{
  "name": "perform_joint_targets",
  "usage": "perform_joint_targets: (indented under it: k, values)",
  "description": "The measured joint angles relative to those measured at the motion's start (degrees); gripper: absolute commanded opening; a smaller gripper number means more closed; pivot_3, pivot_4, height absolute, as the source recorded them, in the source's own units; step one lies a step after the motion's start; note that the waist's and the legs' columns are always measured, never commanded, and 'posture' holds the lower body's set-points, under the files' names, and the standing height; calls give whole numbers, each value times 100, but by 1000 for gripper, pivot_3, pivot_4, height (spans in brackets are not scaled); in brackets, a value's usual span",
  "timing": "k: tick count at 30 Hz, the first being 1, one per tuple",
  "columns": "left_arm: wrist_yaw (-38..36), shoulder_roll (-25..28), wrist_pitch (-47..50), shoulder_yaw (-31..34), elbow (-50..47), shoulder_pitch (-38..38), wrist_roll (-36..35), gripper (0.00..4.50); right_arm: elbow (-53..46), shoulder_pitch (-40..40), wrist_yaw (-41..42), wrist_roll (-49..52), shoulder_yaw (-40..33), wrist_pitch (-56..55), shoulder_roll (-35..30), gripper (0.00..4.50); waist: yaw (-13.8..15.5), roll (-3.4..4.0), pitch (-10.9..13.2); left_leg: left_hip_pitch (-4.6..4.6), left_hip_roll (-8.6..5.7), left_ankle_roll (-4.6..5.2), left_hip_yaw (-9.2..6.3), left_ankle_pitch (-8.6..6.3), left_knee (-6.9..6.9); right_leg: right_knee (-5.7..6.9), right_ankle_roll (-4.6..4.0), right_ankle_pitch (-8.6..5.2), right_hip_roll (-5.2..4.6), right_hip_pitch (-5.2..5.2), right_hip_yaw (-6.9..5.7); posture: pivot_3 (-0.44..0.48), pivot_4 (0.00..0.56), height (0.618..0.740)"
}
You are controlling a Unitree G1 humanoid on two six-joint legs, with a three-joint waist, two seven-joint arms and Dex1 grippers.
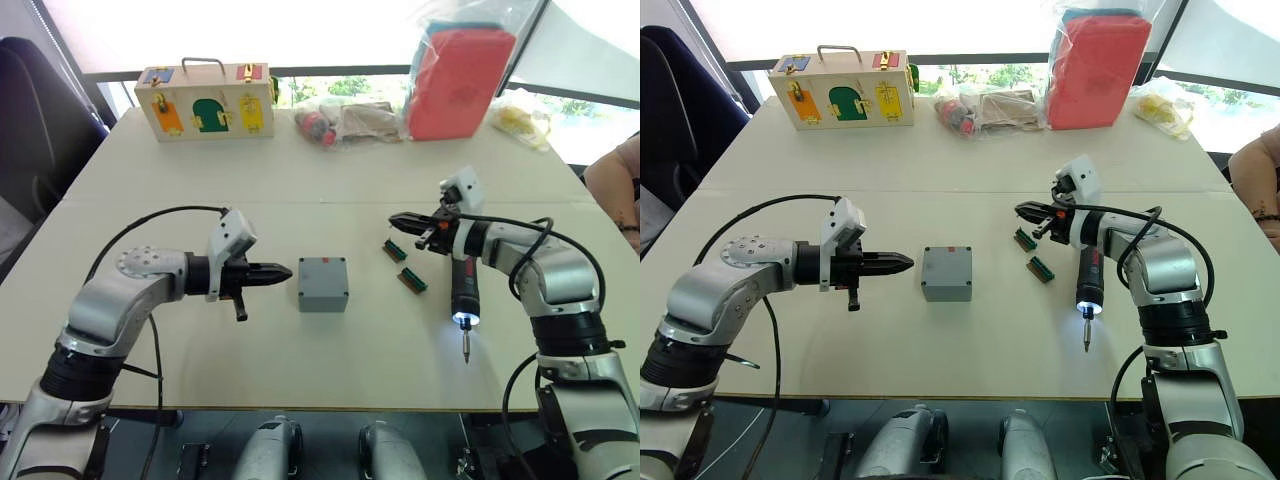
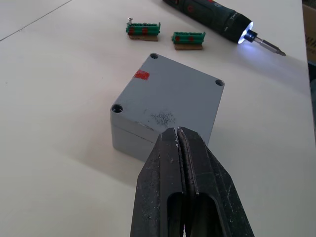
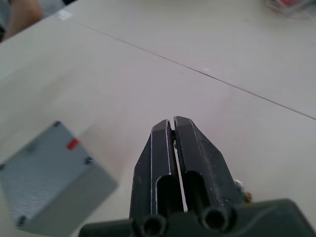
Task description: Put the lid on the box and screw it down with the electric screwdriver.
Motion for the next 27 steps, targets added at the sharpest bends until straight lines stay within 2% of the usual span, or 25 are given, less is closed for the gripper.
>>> perform_joint_targets:
  k: [6, 27]
  values:
    - [1, 40, -29, -1, -2, 33, 0, 0, -557, 285, -138, 162, 406, 307, 256, 14, 16, 0, 0, 0, -3, 1, -2, 0, 1, 0, 0, 0, 0, 3, 0, 0, 150, 740]
    - [6, 40, -137, -2, -36, 156, 5, 0, -265, 443, -190, -33, 713, 88, 411, 14, 3, 0, 0, 0, -1, 0, -2, 0, 1, 0, 0, 0, 4, 2, 0, 0, 150, 740]
